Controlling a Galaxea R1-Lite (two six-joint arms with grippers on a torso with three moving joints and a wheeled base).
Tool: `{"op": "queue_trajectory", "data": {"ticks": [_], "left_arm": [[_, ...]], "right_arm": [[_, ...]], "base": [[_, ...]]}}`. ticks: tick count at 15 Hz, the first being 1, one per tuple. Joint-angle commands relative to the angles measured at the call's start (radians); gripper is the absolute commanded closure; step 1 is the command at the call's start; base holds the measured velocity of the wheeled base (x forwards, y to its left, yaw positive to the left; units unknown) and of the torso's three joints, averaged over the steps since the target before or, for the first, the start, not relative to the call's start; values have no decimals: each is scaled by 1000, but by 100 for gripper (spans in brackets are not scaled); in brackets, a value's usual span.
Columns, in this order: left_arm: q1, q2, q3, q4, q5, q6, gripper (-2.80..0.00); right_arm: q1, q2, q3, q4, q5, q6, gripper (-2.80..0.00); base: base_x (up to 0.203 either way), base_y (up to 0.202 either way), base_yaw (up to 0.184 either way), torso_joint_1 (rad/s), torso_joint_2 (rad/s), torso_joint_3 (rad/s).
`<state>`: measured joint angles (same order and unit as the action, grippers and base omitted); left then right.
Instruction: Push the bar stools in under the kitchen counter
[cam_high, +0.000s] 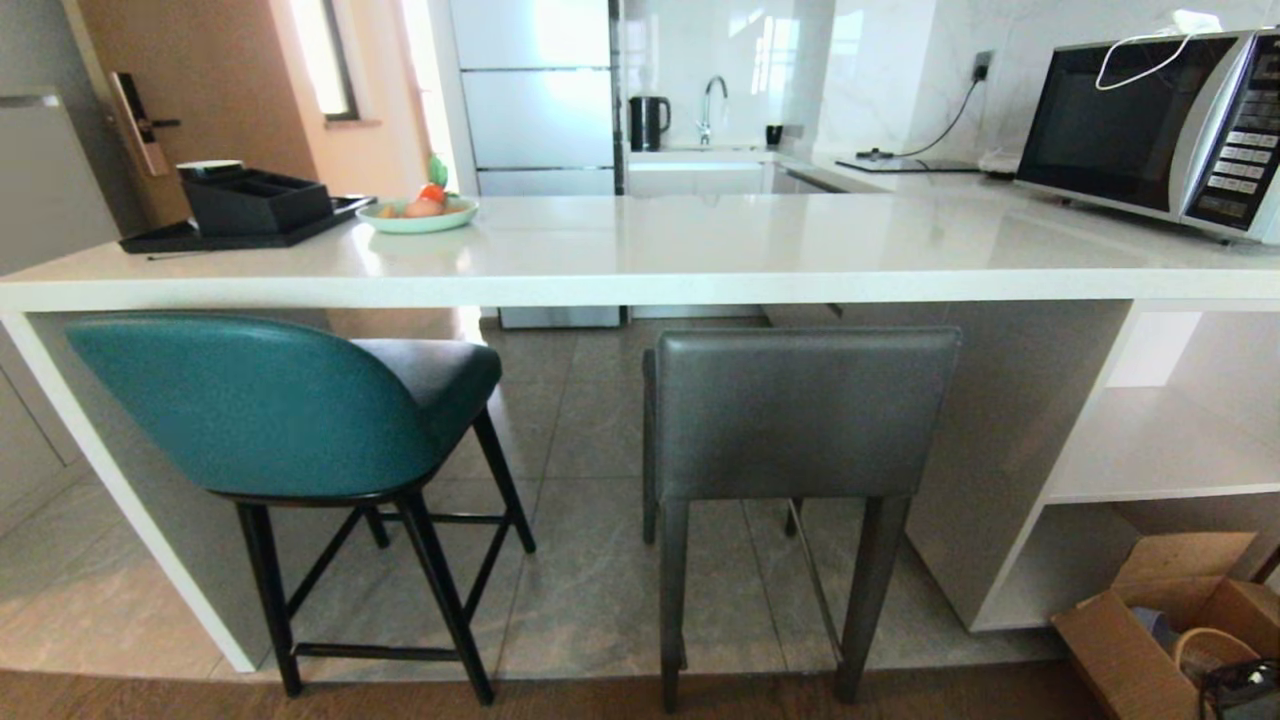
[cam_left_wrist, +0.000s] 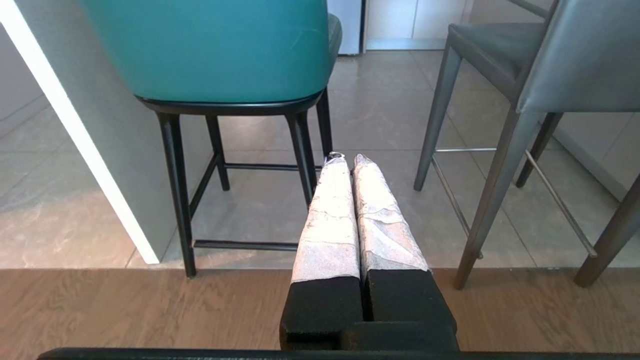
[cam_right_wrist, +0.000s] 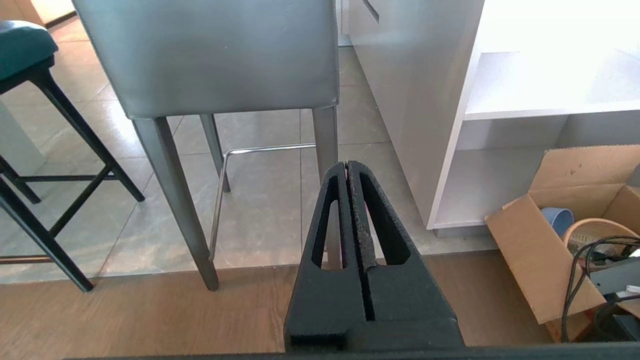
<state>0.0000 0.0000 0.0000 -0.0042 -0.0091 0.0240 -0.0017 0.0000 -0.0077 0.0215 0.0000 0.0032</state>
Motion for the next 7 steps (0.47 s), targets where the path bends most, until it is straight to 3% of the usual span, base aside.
{"op": "queue_trajectory", "data": {"ticks": [1,7], "left_arm": [[0,2,2,0,0,1,0],[1,2,3,-2,-2,1,0]], "right_arm": [[0,2,0,0,0,-1,0],[0,2,0,0,0,-2,0]], "base": [[0,0,0,0,0,0],[0,0,0,0,0,0]]}}
